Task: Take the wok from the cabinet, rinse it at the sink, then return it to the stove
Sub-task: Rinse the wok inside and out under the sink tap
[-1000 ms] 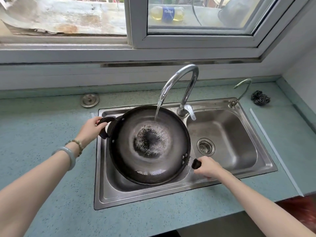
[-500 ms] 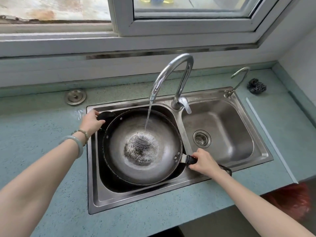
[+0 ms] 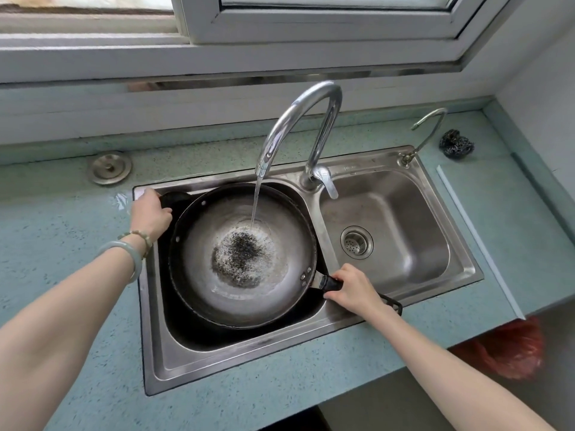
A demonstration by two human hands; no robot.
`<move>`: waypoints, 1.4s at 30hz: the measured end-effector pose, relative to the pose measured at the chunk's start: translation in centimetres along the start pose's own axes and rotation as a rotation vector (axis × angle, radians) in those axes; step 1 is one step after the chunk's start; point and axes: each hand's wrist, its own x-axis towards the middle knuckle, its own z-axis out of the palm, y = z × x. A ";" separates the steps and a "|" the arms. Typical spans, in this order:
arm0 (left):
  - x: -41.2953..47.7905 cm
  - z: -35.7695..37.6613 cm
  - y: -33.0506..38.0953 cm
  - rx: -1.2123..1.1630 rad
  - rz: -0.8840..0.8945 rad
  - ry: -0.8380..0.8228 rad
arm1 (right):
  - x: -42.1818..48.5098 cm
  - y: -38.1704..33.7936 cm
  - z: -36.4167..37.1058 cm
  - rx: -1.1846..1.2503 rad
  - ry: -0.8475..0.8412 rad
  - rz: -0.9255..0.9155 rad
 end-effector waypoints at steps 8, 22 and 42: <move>-0.6 -1.1 -0.6 -0.006 0.050 -0.021 | 0.3 -0.7 0.5 -0.031 -0.024 -0.038; -3.4 -0.5 -1.7 -0.029 0.090 -0.058 | 7.4 -6.5 -10.0 0.721 0.372 0.205; -3.7 -0.6 -1.7 -0.045 0.086 -0.068 | 11.3 -6.2 -7.4 1.127 0.361 0.486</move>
